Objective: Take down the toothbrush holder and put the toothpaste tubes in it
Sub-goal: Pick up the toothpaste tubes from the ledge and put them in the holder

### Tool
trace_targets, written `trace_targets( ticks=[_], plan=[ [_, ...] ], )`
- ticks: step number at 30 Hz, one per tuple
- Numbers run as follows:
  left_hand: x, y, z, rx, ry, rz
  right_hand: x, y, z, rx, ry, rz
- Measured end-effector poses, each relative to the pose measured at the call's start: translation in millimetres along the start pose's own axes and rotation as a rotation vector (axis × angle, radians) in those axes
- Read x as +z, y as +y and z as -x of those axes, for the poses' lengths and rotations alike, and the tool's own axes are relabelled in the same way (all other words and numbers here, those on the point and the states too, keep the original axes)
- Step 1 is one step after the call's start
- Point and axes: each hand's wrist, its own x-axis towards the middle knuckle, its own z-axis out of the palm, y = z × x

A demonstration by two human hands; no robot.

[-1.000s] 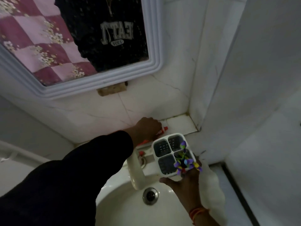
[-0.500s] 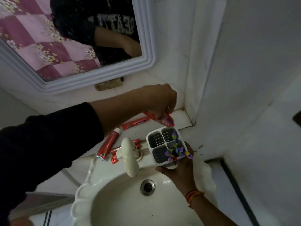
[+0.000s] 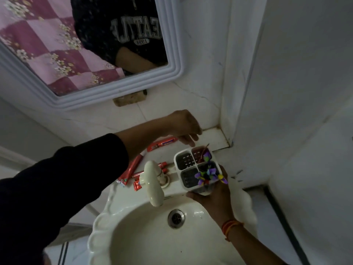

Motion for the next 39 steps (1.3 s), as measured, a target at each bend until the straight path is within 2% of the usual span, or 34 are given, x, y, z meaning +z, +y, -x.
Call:
trace_targets(
  ticks=[1,5,9,20,22,24,26,27,30,35,39],
  plan=[
    [-4,-11,-5,-0.033,0.052,-0.073,0,1,-1,0.005,-0.002,-0.006],
    [-11,-70,-34,-0.061,0.148,-0.668,0,2,-2,0.023,-0.009,-0.004],
    [-5,-124,-62,0.027,0.136,-0.899,0,5,-6,0.017,-0.008,0.025],
    [5,-143,-84,0.235,0.238,-1.089,0,13,-9,0.015,-0.003,0.068],
    [5,-129,-73,0.326,0.321,-0.989,0,14,-9,0.014,0.0,0.079],
    [5,-107,-56,0.409,0.371,-0.735,0,13,-10,0.024,-0.014,0.093],
    [1,-77,-32,0.453,0.307,-0.558,0,12,-9,0.023,-0.021,0.102],
    [-3,-62,-21,0.462,0.247,-0.543,0,12,-9,0.017,-0.019,0.096],
    [-16,-27,3,0.39,0.116,-0.678,1,9,-7,-0.001,-0.013,0.076],
    [6,1,14,0.264,0.063,-1.019,1,4,-6,-0.007,-0.016,0.071],
    [27,2,17,0.326,0.08,-1.0,-1,4,-6,-0.021,-0.022,0.083]
  ],
)
